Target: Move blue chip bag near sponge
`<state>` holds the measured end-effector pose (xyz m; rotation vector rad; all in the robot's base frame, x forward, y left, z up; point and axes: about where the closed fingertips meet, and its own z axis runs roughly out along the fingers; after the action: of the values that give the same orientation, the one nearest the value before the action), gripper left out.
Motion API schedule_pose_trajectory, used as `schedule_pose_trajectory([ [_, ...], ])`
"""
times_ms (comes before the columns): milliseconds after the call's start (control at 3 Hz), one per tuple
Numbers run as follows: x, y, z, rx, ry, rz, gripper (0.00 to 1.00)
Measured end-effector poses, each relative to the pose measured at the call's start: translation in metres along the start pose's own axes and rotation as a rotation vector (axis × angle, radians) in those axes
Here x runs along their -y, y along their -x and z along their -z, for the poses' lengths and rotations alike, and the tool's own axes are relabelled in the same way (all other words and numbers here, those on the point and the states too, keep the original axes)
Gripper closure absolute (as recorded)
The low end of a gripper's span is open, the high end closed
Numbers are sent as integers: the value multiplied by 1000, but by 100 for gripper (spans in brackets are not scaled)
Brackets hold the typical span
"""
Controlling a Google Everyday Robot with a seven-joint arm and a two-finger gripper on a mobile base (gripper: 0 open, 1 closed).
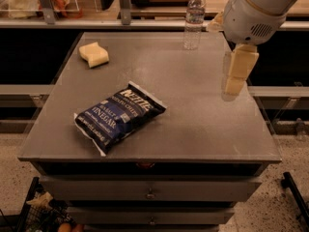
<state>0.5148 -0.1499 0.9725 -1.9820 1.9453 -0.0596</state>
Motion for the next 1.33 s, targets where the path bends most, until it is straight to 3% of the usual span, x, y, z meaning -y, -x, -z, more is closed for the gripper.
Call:
schedule_pose_trajectory([
  [333, 0, 0, 0, 0, 0, 0, 0],
  [667, 2, 42, 5, 91, -45, 117, 0],
  [1000, 0, 125, 11, 194, -71, 369, 0],
  [1333, -14, 201, 0, 278, -32, 557, 0],
])
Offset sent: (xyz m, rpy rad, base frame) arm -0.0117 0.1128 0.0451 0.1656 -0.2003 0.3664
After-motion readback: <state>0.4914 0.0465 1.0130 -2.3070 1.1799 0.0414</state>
